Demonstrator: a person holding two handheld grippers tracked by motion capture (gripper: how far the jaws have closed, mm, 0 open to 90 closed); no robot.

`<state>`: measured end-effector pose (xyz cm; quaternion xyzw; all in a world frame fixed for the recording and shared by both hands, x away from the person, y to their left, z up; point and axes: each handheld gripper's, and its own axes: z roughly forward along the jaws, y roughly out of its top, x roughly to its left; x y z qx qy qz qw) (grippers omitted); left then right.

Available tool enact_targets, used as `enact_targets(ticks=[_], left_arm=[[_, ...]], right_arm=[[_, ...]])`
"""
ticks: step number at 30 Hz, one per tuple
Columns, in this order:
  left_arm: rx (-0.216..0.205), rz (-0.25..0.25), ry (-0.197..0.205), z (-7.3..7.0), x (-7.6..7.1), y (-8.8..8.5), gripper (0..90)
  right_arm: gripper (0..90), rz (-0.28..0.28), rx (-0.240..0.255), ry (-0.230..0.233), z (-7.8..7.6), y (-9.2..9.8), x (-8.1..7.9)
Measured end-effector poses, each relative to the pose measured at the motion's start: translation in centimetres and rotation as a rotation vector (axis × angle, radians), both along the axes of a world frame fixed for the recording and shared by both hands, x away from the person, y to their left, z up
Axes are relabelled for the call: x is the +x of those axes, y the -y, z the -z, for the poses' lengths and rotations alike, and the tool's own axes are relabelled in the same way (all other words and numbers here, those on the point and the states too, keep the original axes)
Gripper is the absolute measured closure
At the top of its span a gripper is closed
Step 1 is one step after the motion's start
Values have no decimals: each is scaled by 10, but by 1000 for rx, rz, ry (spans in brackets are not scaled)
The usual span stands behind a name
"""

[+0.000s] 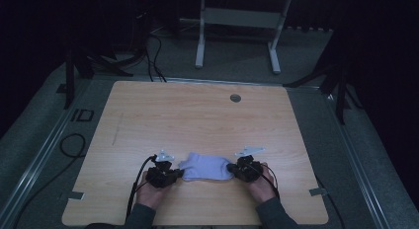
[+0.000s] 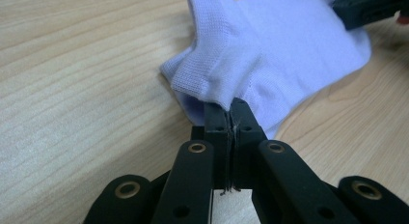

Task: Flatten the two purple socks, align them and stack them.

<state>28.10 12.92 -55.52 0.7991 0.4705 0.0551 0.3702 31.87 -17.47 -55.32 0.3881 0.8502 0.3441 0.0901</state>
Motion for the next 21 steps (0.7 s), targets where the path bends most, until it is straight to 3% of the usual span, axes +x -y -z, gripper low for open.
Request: enact_targets(ticks=[11, 15, 17, 21], left_arm=[[35, 0, -5, 0, -1, -2, 860], [23, 2, 15, -2, -1, -5, 720], [4, -5, 38, -7, 0, -10, 686], [-16, -28, 43, -8, 2, -15, 628]], right_arm=[[873, 7, 17, -3, 1, 1, 0], [872, 10, 22, -2, 1, 2, 0], [867, 12, 27, -3, 2, 2, 0], [835, 12, 39, 0, 2, 2, -1]])
